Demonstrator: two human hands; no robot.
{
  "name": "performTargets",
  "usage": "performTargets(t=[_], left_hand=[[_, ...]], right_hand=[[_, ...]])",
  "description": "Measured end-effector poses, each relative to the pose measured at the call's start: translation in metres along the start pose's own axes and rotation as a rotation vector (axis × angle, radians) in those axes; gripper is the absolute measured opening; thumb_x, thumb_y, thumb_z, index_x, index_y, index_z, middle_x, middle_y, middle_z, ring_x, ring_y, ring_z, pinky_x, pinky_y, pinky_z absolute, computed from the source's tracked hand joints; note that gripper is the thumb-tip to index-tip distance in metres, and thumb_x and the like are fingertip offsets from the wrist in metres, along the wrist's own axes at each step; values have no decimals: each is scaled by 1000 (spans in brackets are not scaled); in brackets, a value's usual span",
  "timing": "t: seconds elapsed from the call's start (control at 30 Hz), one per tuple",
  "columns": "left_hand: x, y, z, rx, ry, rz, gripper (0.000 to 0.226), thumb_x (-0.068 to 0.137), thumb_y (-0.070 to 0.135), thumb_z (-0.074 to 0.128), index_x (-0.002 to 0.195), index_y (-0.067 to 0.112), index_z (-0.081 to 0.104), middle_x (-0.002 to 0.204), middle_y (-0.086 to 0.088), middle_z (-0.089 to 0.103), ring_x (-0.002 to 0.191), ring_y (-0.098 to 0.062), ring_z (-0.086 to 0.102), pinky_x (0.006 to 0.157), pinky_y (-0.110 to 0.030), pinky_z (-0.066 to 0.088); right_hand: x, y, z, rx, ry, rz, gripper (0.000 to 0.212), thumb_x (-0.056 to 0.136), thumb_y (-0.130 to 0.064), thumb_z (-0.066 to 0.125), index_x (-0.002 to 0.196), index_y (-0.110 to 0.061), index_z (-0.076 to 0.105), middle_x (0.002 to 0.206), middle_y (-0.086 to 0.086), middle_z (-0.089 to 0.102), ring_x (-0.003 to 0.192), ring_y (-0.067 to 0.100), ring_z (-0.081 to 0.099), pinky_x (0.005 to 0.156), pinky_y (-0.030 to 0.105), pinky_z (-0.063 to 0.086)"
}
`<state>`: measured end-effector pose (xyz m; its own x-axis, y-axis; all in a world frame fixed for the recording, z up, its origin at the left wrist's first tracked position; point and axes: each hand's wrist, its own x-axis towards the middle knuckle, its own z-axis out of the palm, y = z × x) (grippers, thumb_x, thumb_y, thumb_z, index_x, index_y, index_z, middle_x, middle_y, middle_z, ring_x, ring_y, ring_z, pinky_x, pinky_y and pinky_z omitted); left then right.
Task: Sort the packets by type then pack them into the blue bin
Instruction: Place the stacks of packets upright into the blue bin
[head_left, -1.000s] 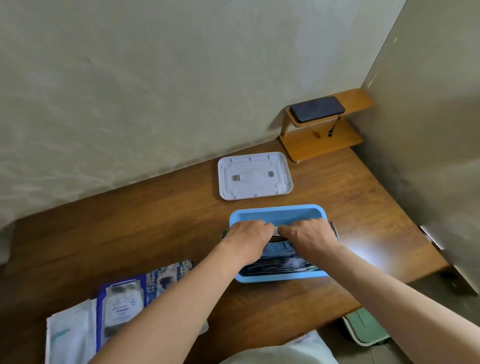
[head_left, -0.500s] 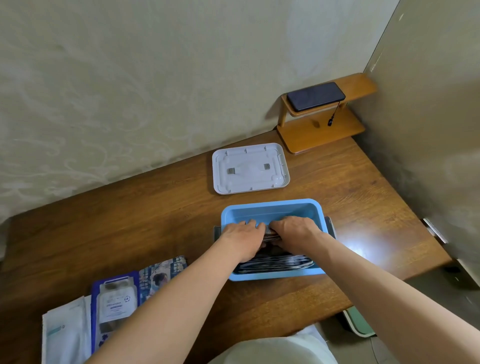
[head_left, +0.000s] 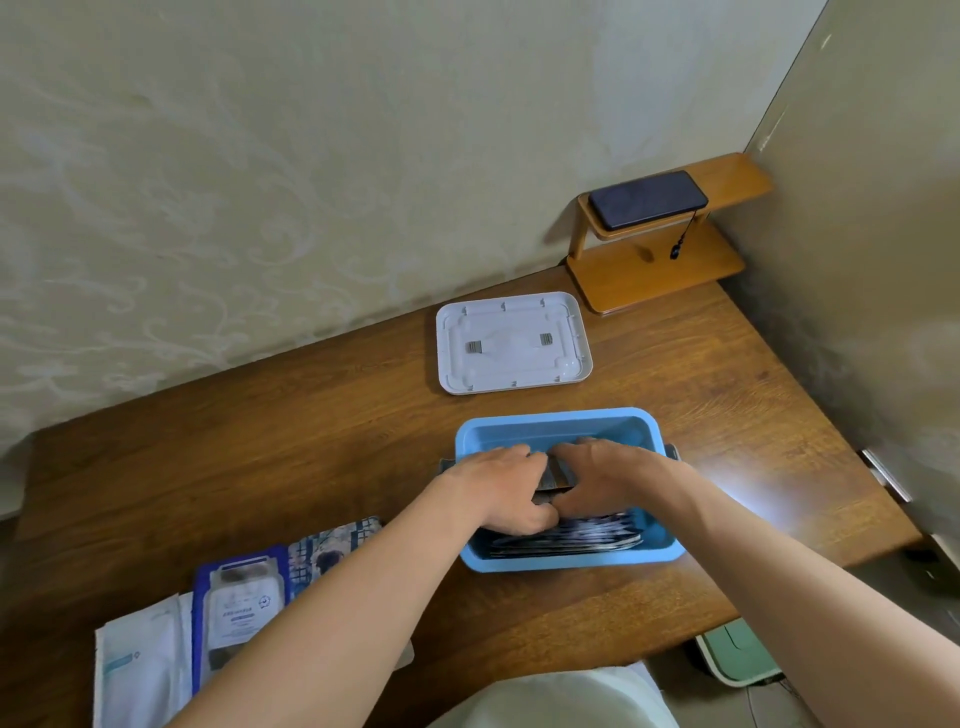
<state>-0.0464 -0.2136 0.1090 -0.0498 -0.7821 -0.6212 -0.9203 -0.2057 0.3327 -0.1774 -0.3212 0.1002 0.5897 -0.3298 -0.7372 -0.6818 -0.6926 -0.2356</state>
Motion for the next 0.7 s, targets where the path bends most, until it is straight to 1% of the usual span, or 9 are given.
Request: performTargets(t=[0.07, 0.17, 0.23, 0.33, 0.43, 0.5, 0.53, 0.63, 0.7], left_hand=[[-8, -3, -2, -41, 74, 22, 32, 91, 49, 57, 105, 23, 44, 102, 1, 47, 94, -20, 49, 80, -37, 45], [-20, -14, 2, -135, 220, 36, 31, 91, 36, 58, 115, 18, 51, 107, 1, 49, 100, -20, 52, 88, -40, 50], [-31, -25, 6, -206, 325, 19, 39, 92, 32, 58, 128, 17, 54, 118, 0, 53, 111, -22, 54, 97, -43, 51], [-54, -42, 10, -297, 446, -48, 54, 97, 29, 60, 147, 17, 46, 143, -1, 49, 130, -21, 49, 107, -41, 48], [-83, -66, 18, -360, 576, -127, 49, 99, 27, 58, 146, 18, 48, 145, 0, 49, 132, -19, 48, 104, -33, 47], [-105, -85, 32, -393, 663, -207, 44, 100, 26, 57, 142, 16, 52, 139, -2, 53, 127, -19, 52, 97, -27, 44], [-116, -96, 42, -416, 693, -259, 41, 99, 25, 58, 139, 14, 55, 136, -3, 55, 123, -20, 54, 96, -26, 45], [-150, -126, 77, -523, 726, -447, 37, 99, 22, 57, 134, 13, 58, 129, -5, 58, 118, -23, 59, 94, -33, 49], [-169, -142, 102, -594, 692, -573, 37, 100, 22, 56, 136, 14, 56, 133, -4, 56, 121, -23, 57, 95, -31, 47]], right_hand=[[-6, -5, -3, 52, 72, -11, 76, 86, -52, 60, 152, -26, 36, 145, 3, 48, 131, 25, 49, 105, 38, 44], [-14, -16, -3, 114, 247, -71, 62, 92, -41, 61, 148, -21, 44, 143, 4, 55, 129, 22, 53, 102, 32, 45], [-19, -27, 0, 154, 332, -133, 52, 93, -36, 61, 141, -19, 52, 132, 1, 62, 121, 20, 59, 98, 31, 48], [-21, -54, 4, 214, 425, -216, 41, 94, -34, 62, 132, -19, 60, 111, -5, 64, 105, 18, 63, 91, 32, 53], [-22, -94, 6, 262, 516, -291, 28, 94, -26, 61, 121, -18, 66, 103, -1, 70, 91, 17, 64, 83, 33, 56], [-24, -126, 13, 309, 582, -374, 18, 91, -19, 61, 106, -16, 69, 90, 1, 71, 79, 19, 63, 75, 34, 54], [-24, -142, 18, 329, 599, -413, 15, 89, -16, 61, 101, -14, 70, 84, 0, 70, 74, 16, 61, 71, 31, 52], [-23, -186, 42, 388, 504, -502, 14, 90, -14, 60, 99, -17, 70, 80, -12, 65, 68, 3, 58, 64, 15, 45], [-15, -211, 62, 428, 335, -438, 21, 92, -16, 58, 112, -19, 65, 89, -11, 66, 76, 4, 61, 68, 19, 50]])
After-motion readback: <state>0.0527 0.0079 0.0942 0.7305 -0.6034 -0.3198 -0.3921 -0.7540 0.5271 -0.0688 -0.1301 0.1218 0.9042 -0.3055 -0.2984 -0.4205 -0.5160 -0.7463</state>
